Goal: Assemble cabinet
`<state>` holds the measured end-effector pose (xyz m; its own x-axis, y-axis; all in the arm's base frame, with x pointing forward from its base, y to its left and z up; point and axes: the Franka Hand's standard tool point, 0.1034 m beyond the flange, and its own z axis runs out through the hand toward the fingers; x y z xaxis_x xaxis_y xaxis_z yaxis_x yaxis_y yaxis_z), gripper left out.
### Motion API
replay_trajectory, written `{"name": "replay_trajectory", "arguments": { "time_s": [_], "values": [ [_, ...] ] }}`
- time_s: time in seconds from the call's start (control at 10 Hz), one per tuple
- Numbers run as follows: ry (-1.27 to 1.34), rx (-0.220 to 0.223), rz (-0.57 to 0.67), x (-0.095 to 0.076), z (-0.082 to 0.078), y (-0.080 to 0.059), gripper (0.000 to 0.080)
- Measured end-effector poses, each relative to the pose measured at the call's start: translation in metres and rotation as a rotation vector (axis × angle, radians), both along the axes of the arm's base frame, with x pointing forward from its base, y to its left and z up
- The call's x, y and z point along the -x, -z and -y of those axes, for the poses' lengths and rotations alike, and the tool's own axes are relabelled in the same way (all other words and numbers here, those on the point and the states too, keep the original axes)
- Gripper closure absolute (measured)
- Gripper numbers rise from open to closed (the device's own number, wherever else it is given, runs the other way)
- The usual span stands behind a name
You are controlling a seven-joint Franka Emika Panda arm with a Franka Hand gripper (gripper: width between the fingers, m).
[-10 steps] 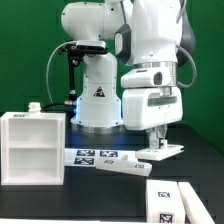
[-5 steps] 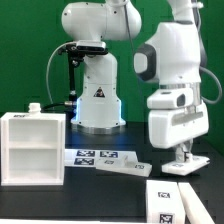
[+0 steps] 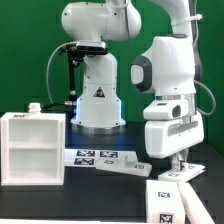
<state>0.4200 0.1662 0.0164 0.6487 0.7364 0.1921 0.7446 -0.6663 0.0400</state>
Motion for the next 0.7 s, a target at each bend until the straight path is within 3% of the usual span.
{"name": "replay_trajectory", "arguments": {
  "time_s": [0.2,0.4,0.5,0.6,0.7],
  "values": [
    [0.003,0.0,-0.002,0.0,0.0,0.001,0.0734],
    [0.012,0.005,-0.012,-0.001,0.005,0.0,0.0496],
    [0.09,0.024,-0.074,-0.007,0.022,-0.012,0.0317],
    [0.188,0.024,-0.1,-0.016,0.027,-0.034,0.0317],
    [0.27,0.026,-0.139,-0.021,0.027,-0.047,0.0177]
  ]
}}
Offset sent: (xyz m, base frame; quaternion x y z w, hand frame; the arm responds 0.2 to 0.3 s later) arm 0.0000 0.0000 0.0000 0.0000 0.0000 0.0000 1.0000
